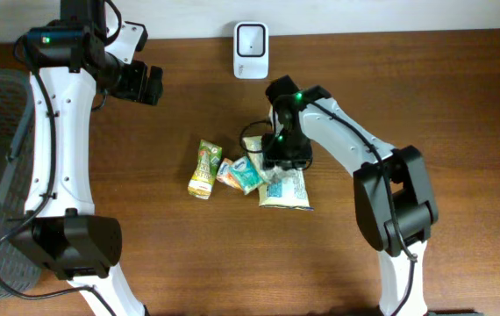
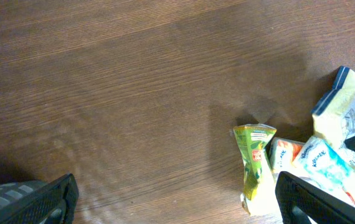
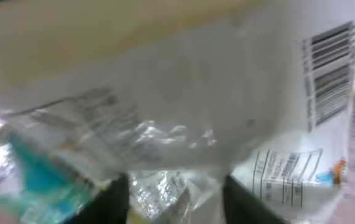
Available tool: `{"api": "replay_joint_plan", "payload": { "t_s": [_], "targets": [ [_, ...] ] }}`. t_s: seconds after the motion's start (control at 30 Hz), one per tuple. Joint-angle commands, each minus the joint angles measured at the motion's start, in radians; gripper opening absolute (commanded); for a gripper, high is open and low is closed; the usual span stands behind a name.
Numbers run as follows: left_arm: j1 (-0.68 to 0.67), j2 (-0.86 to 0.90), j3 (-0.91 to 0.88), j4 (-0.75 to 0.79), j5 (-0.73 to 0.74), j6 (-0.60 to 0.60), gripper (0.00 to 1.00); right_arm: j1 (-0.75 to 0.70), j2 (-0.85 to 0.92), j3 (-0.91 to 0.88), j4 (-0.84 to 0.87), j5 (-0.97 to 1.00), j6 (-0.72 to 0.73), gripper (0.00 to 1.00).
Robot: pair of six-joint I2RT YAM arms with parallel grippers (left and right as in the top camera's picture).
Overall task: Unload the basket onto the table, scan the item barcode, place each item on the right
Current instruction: 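Grasp the yellow bag with the right gripper and lift it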
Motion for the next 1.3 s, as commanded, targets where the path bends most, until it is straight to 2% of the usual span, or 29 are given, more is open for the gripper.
{"api": "replay_joint_plan", "payload": {
  "t_s": [0.0, 0.23, 0.37, 0.47, 0.57, 0.63, 0.7, 0.77, 0.8, 0.83, 0.87, 1.0, 1.03, 1.1, 1.13, 1.17, 1.2, 1.27],
  "targets": [
    [0.007, -0.007, 0.011, 0.002, 0.011, 0.019, 0.99, -0.015, -0.059, 0.075, -0.032, -0.137, -0.095, 0.53],
    [0.007, -0.007, 0.011, 0.002, 0.011, 0.019, 0.99, 0.157, -0.036, -0.068, -0.151, -0.145, -0.094, 0.50],
    [0.007, -0.007, 0.011, 0.002, 0.011, 0.019, 0.99, 0.114, -0.036, -0.081, -0.279, 0.194, -0.093, 0.50],
    [0.007, -0.007, 0.011, 0.003, 0.011, 0.019, 0.99, -0.019, -0.037, -0.079, -0.281, 0.370, -0.083, 0.50],
    [0.007, -0.007, 0.011, 0.002, 0.011, 0.019, 0.99, -0.157, -0.047, -0.023, -0.275, 0.359, -0.122, 0.50],
    [0.007, -0.007, 0.011, 0.002, 0.011, 0.019, 0.99, -0.171, -0.098, 0.042, -0.275, 0.199, -0.233, 0.50],
    [0.007, -0.007, 0.011, 0.002, 0.011, 0.019, 0.99, -0.155, -0.171, 0.130, -0.273, 0.169, -0.248, 0.49],
    [0.007, -0.007, 0.011, 0.002, 0.011, 0.019, 0.99, -0.151, -0.196, 0.161, -0.211, 0.170, -0.249, 0.39],
    [0.007, -0.007, 0.011, 0.002, 0.011, 0.019, 0.99, -0.151, -0.174, 0.129, -0.126, 0.176, -0.251, 0.28],
    [0.007, -0.007, 0.011, 0.002, 0.011, 0.019, 0.99, -0.151, -0.149, 0.081, -0.079, 0.174, -0.251, 0.24],
    [0.007, -0.007, 0.011, 0.002, 0.011, 0.019, 0.99, -0.151, -0.131, 0.042, -0.066, 0.172, -0.251, 0.23],
    [0.007, -0.007, 0.011, 0.002, 0.011, 0.019, 0.99, -0.154, -0.103, -0.211, 0.053, 0.175, -0.251, 0.24],
    [0.007, -0.007, 0.011, 0.002, 0.011, 0.019, 0.99, -0.169, -0.103, -0.267, 0.059, 0.180, -0.251, 0.29],
    [0.007, -0.007, 0.011, 0.002, 0.011, 0.019, 0.99, -0.213, -0.103, -0.319, 0.072, 0.180, -0.248, 0.31],
    [0.007, -0.007, 0.011, 0.002, 0.011, 0.019, 0.99, -0.227, -0.103, -0.320, 0.076, 0.179, -0.248, 0.32],
    [0.007, -0.007, 0.011, 0.002, 0.011, 0.019, 0.99, -0.248, -0.106, -0.303, 0.078, 0.171, -0.249, 0.39],
    [0.007, -0.007, 0.011, 0.002, 0.011, 0.019, 0.99, -0.265, -0.113, -0.251, 0.043, 0.133, -0.275, 0.47],
    [0.007, -0.007, 0.011, 0.002, 0.011, 0.019, 0.99, -0.270, -0.135, -0.127, -0.029, 0.060, -0.305, 0.52]
  ]
}}
